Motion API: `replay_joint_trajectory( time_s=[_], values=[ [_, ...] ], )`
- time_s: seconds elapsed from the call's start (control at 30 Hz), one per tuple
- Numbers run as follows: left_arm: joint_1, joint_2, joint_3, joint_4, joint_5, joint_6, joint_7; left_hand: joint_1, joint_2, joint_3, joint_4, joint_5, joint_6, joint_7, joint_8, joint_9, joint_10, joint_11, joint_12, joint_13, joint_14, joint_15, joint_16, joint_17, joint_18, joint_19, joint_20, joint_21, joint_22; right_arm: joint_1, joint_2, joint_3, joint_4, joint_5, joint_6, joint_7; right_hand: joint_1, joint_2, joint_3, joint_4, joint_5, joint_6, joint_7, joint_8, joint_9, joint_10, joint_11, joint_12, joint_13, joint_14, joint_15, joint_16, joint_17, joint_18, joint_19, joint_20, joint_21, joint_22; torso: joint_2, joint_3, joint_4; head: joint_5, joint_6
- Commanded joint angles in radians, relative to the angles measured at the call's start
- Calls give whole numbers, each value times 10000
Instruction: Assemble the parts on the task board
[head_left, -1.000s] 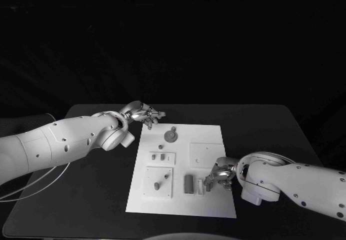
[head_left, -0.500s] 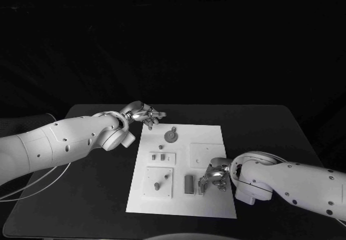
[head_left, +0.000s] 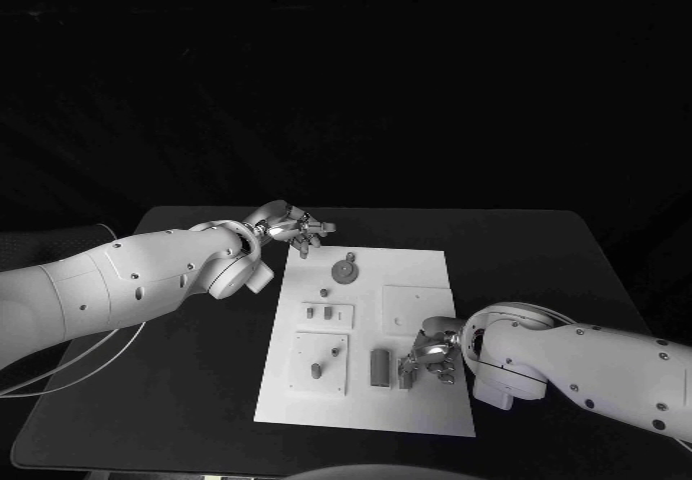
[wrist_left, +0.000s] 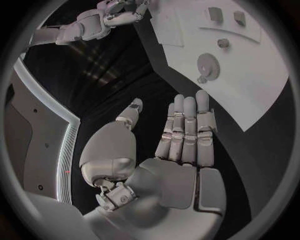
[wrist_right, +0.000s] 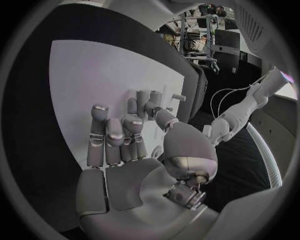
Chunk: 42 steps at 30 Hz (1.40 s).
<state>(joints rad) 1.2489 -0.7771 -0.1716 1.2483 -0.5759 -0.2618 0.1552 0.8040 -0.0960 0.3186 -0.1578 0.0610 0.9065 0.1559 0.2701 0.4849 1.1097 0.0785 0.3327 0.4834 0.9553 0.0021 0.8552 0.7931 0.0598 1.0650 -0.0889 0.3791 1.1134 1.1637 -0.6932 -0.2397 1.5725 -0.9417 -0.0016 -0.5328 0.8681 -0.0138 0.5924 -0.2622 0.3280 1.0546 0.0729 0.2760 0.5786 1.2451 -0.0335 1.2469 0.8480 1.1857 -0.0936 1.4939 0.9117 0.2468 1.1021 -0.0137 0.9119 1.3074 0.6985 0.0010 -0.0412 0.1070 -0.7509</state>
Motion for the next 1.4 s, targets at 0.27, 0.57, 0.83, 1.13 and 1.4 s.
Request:
replay_joint_trajectory(
  time_s=[0.27, 0.57, 0.83, 1.13, 1.4],
  values=[
    [9, 17, 7, 26, -12, 52, 84, 94, 24, -15, -12, 5, 46, 10, 8, -11, -91, -8, -26, 16, -17, 3, -56, 10, 259, -11, -66, -58, 11, -18, 118, -6, -163, -101, 317, 19, -31, 149, 297, -246, -88, -18, 67, 61, 8, 54, 9, -68, -13, 28, -24, -24, -16, 150, 58, 12, 28, 126, 0, 7, -3, 8, 11],
    [10, 20, 7, 28, -12, 64, 80, 100, 31, -13, -13, 6, 50, 9, 11, -12, -86, -10, -23, 18, -13, 1, -55, 13, 261, -7, -69, -58, 15, -21, 205, -9, -316, -103, 257, 42, -251, -22, 334, -183, -740, -37, 83, 32, -9, 28, 26, -75, -13, -20, -51, -45, -59, 150, 64, 15, -6, 111, 2, 13, -3, -5, -17],
    [10, 9, 7, 24, -12, 67, 68, 101, 29, -15, -15, 5, 53, 8, 13, -12, -84, -11, -22, 20, -10, 0, -54, 14, 261, -5, -69, -58, 17, -21, 224, -12, -367, -107, 397, 20, -356, -136, 388, -106, -1340, -35, 84, 18, -19, 22, 27, -69, -9, -32, -73, -49, -73, 150, 84, 3, -27, 105, 1, 9, -10, -8, -27],
    [10, 2, 7, 26, -12, 70, 51, 106, 30, -16, -18, 5, 54, 7, 14, -13, -83, -12, -21, 21, -9, -2, -53, 16, 262, -2, -71, -58, 21, -22, 261, -21, -360, -105, 534, 15, -420, -253, 394, -51, -1461, -51, 92, 3, -26, 5, 35, -74, -9, -59, -78, -58, -101, 150, 79, 7, -41, 104, 0, 6, 1, 6, -41],
    [11, 1, 7, 27, -12, 80, 39, 105, 25, -19, -19, 4, 55, 7, 14, -14, -83, -12, -21, 21, -8, -2, -53, 17, 262, -1, -71, -59, 23, -22, 276, -25, -351, -104, 481, 17, -489, -387, 400, 52, -1566, -56, 96, -5, -31, -5, 39, -73, -6, -69, -83, -61, -100, 150, 80, 8, -52, 103, -1, 5, -1, -4, -71]
  ],
)
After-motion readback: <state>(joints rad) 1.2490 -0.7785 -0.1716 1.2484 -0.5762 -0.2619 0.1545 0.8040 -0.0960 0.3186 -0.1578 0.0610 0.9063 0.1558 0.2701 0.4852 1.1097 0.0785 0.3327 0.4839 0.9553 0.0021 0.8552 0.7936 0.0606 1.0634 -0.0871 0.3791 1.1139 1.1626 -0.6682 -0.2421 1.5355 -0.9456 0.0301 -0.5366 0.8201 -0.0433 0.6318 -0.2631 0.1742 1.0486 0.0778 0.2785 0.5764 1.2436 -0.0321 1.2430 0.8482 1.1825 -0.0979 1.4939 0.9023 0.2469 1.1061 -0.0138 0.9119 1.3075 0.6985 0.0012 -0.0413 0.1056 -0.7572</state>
